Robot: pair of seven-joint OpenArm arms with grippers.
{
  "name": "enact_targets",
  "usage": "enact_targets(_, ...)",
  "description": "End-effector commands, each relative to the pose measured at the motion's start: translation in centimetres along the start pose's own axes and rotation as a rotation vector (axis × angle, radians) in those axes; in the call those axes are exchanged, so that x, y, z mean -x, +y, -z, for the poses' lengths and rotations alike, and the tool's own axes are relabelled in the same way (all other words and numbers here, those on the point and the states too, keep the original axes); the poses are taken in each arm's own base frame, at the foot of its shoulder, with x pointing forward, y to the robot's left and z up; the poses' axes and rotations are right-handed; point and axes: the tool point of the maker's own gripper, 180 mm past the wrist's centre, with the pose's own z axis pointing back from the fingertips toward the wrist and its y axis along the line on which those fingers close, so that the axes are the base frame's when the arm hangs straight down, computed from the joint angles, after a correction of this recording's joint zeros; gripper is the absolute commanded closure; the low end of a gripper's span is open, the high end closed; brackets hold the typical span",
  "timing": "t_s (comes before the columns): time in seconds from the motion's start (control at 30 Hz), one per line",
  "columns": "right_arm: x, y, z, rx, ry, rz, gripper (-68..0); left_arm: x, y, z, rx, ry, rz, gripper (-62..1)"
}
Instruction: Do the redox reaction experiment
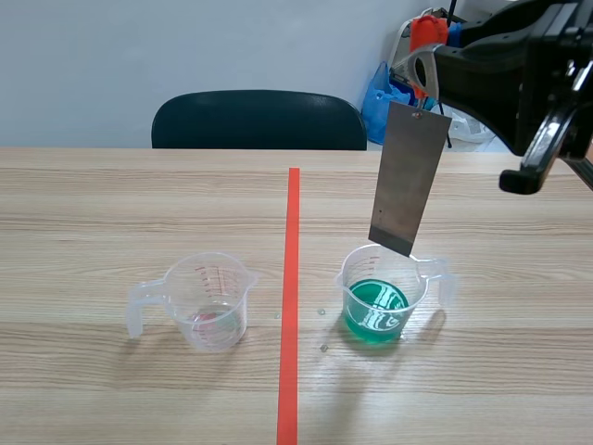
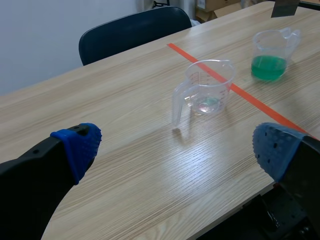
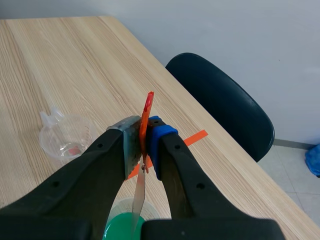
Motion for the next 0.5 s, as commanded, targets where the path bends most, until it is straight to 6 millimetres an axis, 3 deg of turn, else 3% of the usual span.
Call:
enact_targets(0.0, -0.9, -0.2, -0.1, 0.002, -0.025, -0.016, -0.7, -0.7, -0.1, 0.4, 0.016, -0.035, -0.008, -54.0)
enact_targets(0.13, -0.9, -0.2, -0.1, 0.002, -0.025, -0.016, -0.7, -1.0, -0.3, 1.5, 0.099, -0.053, -0.068, -23.4)
enact_targets(0.2, -0.9, -0.2, -0.1, 0.002, -0.025, -0.016, -0.7, -1.6, -0.1, 3.0, 0.154, -0.091, -0.098, -13.4)
enact_targets(0.27, -0.9, -0.2, -0.1, 0.002, -0.025, -0.016, -0.7, -2.2, -0.1, 4.7, 0.218, -0.132, -0.124, -8.8)
enact_targets(0.47, -0.9, -0.2, -0.1, 0.002, -0.025, -0.016, -0.7, -1.9, -1.3, 11.5, 0.384, -0.151, -0.079, -5.0)
